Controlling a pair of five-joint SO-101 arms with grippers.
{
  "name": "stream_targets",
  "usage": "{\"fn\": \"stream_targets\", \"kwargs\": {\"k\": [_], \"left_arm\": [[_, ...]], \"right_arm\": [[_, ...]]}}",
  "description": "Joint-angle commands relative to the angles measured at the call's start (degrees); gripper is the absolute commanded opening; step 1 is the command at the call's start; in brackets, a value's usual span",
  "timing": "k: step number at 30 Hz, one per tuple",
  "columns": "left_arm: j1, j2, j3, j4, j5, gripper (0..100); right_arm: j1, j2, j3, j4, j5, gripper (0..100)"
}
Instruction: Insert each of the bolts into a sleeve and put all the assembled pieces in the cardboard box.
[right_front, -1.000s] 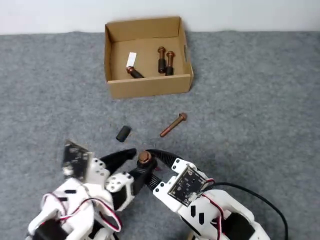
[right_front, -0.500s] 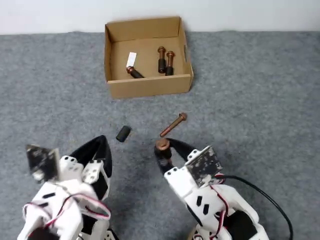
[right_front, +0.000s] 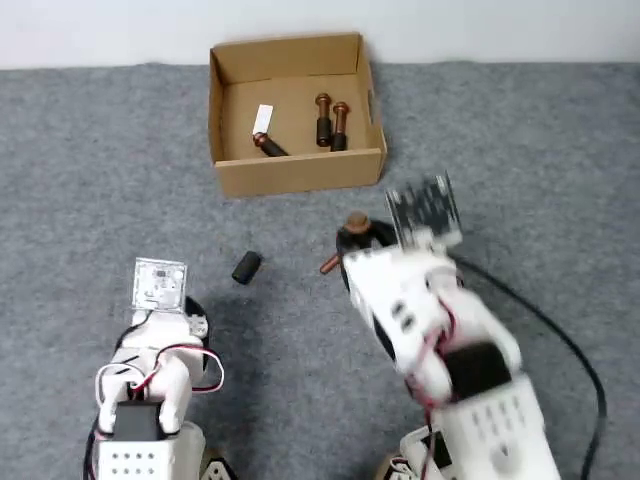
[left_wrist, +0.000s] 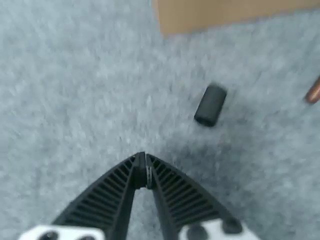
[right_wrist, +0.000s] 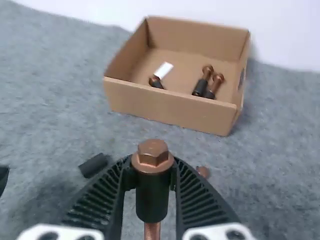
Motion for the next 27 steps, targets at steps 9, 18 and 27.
{"fn": "stream_targets", "kwargs": {"k": [9, 18, 27], "left_arm": [[-0.7, -0.09, 1.19, -4.57, 9.67, 0], [-0.62, 0.0, 1.19, -4.31, 11.96, 0], [-0.53, 0.0, 1.19, -3.6, 11.96, 0]], "right_arm": [[4.18, 44.88, -35.69, -19.47, -0.18, 0.8], [4.09, 72.04, -54.51, -32.92, 10.99, 0.8], [3.91, 92.0, -69.27, -38.99, 17.85, 0.8]]}}
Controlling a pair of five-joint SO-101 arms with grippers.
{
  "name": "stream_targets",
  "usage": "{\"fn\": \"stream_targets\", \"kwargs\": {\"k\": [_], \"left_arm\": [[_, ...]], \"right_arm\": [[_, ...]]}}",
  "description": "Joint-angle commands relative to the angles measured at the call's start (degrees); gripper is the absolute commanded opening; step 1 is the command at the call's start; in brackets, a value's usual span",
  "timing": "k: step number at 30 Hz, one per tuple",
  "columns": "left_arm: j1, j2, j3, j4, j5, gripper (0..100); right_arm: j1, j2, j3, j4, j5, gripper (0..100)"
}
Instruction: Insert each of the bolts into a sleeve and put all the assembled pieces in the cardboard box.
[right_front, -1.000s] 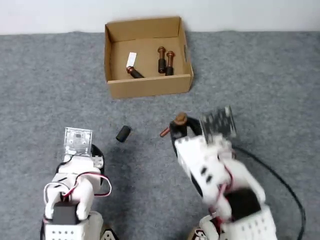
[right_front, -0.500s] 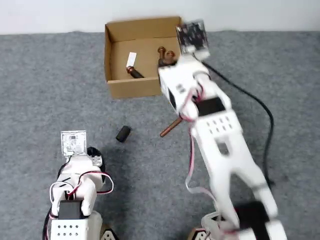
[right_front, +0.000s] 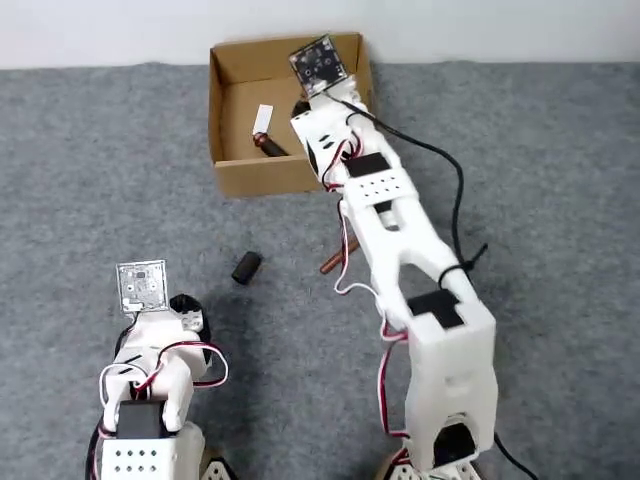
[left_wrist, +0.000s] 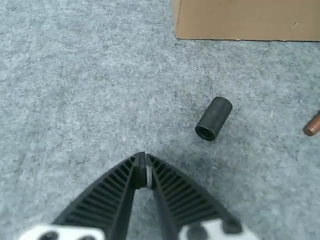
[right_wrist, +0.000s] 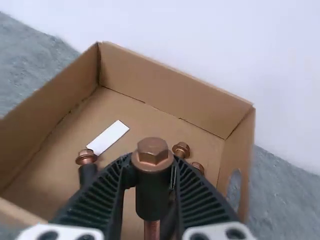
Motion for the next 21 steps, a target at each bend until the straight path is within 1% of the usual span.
{"fn": "stream_targets", "kwargs": {"k": [1, 6, 9, 13, 15, 19, 21], "left_arm": [[-0.09, -0.09, -0.31, -0.26, 0.62, 0], [-0.09, -0.09, -0.31, -0.26, 0.62, 0], [-0.09, 0.0, -0.31, -0.26, 0.62, 0], [-0.18, 0.0, -0.31, -0.26, 0.62, 0], [-0.18, 0.0, -0.31, -0.26, 0.62, 0], [-0.18, 0.0, -0.31, -0.26, 0.62, 0], [-0.26, 0.0, -0.31, -0.26, 0.62, 0]], "right_arm": [[0.22, 4.09, -9.93, -2.15, 2.02, 0.8], [-0.4, 12.35, -14.95, -1.98, 6.86, 0.9], [-1.27, 14.02, -16.09, 2.95, 9.49, 0.9], [-2.24, 14.55, -16.26, 7.69, 10.11, 1.2], [-2.42, 14.55, -16.26, 9.19, 10.11, 4.7], [-2.68, 13.76, -16.26, 14.46, 9.93, 18.4], [-2.77, 12.35, -16.35, 15.87, 9.85, 20.2]]}}
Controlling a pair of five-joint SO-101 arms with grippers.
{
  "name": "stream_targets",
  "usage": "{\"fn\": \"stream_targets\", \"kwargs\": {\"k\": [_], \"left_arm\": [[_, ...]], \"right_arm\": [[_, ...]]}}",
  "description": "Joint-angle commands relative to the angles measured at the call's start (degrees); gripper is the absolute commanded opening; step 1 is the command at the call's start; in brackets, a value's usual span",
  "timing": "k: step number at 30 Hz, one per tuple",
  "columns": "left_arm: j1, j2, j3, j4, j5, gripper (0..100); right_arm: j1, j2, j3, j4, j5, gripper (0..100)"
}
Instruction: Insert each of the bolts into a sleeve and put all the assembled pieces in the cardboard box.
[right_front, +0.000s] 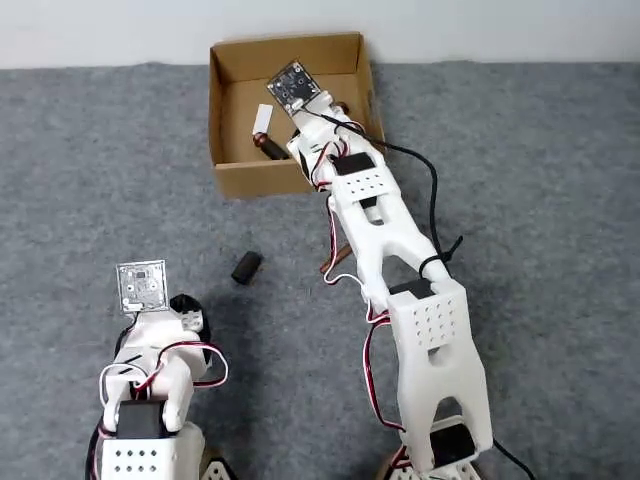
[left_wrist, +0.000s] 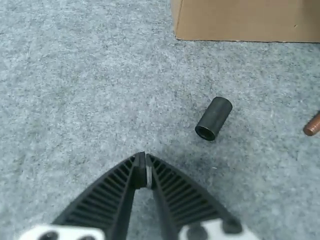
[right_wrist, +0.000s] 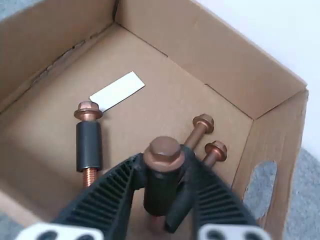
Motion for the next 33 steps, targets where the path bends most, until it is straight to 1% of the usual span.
{"fn": "stream_targets", "kwargs": {"k": [1, 3, 6, 9, 10, 12, 14, 16, 21, 23, 24, 29, 33], "left_arm": [[-0.26, 0.0, -0.31, -0.26, 0.62, 0], [-0.26, 0.0, -0.31, -0.26, 0.62, 0], [-0.26, 0.0, -0.31, -0.26, 0.62, 0], [-0.97, -0.09, -0.31, -0.44, 0.62, 0], [-2.55, -0.26, -0.31, -0.7, 0.62, 0], [-7.03, -0.62, -0.31, -1.85, 1.67, 0], [-10.29, -0.62, -0.31, -2.9, 4.84, 0], [-11.87, -0.62, -0.31, -3.08, 6.68, 0], [-16.7, -0.62, -0.31, -4.84, 7.03, 0], [-17.32, -0.62, -0.31, -5.01, 7.12, 0], [-17.32, -0.62, -0.31, -5.01, 7.12, 0], [-17.23, -0.53, -0.31, -4.92, 7.12, 0], [-17.14, -0.35, -0.31, -4.92, 7.12, 0]], "right_arm": [[-2.07, -3.65, -1.23, 3.3, 0.44, 20.2], [-2.59, -5.41, -1.23, 3.56, 0.44, 18.6], [-3.12, -9.36, -1.14, 4.35, 0.44, 13.0], [-4.44, -13.23, -1.14, 7.96, 0.35, 3.5], [-4.62, -14.55, -1.14, 9.45, 0.35, 0.2], [-5.14, -16.84, -1.14, 12.35, -0.53, 2.1], [-5.41, -19.12, -1.14, 15.6, -4.75, 0.6], [-5.76, -21.49, -1.14, 19.56, -8.09, 0.9], [-8.04, -26.42, -1.14, 32.75, -8.97, 0.9], [-9.1, -27.47, -1.14, 38.64, -9.41, 0.9], [-9.54, -27.74, -1.14, 41.19, -10.81, 0.9], [-12.26, -27.74, -1.14, 51.03, -23.21, 0.8], [-14.64, -26.51, -1.14, 55.52, -34.2, 0.8]]}}
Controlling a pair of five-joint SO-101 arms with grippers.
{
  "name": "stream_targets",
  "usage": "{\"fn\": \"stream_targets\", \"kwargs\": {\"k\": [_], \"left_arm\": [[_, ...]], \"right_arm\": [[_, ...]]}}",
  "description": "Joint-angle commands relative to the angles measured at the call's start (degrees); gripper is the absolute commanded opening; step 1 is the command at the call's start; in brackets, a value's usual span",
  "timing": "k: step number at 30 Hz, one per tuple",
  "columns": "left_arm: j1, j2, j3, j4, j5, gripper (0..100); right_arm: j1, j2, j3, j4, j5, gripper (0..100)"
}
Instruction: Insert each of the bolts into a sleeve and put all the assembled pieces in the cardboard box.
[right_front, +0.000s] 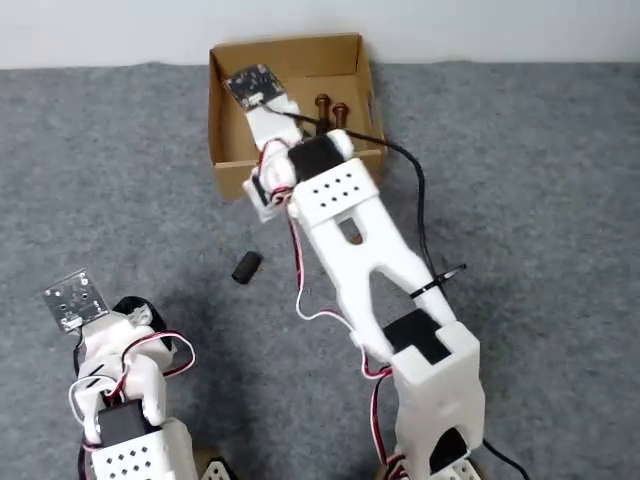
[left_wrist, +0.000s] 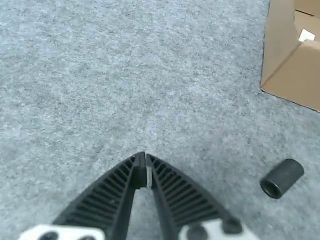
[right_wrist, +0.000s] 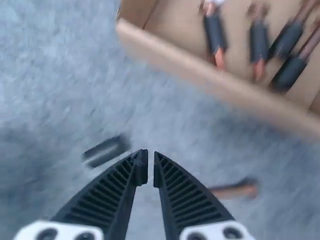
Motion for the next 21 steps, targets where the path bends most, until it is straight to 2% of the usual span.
{"fn": "stream_targets", "kwargs": {"k": [1, 8, 11, 13, 15, 21], "left_arm": [[-0.26, -0.26, -0.31, -1.41, 0.35, 0], [2.2, -0.18, -0.31, -1.14, 0.35, 0], [2.2, -0.18, -0.31, -1.14, 0.35, 0], [2.2, -0.18, -0.31, -1.14, 0.35, 0], [2.29, -0.18, -0.31, -0.53, 0.35, 0], [2.37, -0.18, -0.31, -0.44, 0.35, 0]], "right_arm": [[-2.15, -2.07, -1.05, 3.38, -9.32, 0.8], [-6.64, 2.33, -1.05, 3.56, -23.56, 3.5], [-8.22, 4.79, -1.14, 3.47, -28.48, 15.4], [-9.19, 6.37, -1.14, 3.38, -29.8, 24.7], [-10.07, 7.69, -1.14, 2.42, -30.07, 29.6], [-10.68, 10.95, -1.14, -5.93, -29.8, 18.9]]}}
